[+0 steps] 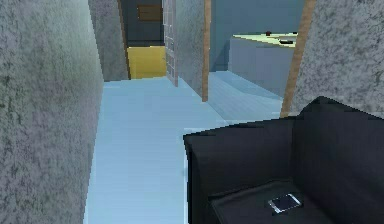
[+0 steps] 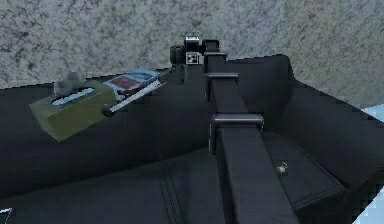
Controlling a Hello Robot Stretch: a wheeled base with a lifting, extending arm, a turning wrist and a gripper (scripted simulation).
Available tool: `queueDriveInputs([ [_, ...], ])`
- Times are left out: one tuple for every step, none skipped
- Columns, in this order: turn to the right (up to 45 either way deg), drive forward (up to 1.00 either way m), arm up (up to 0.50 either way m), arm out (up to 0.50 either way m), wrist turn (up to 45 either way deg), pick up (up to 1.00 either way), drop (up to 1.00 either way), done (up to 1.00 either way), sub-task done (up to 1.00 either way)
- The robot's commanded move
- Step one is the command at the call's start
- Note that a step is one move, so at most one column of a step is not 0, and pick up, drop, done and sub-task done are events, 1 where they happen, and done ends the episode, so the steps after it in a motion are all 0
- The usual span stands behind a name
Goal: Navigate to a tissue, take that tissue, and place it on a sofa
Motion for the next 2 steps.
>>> queueDriveInputs([
  [0.0,0.00,0.00,0.00,45.0,0.00,0.00,0.00,0.00],
  [0.0,0.00,0.00,0.00,39.0,0.00,0.00,0.00,0.00],
])
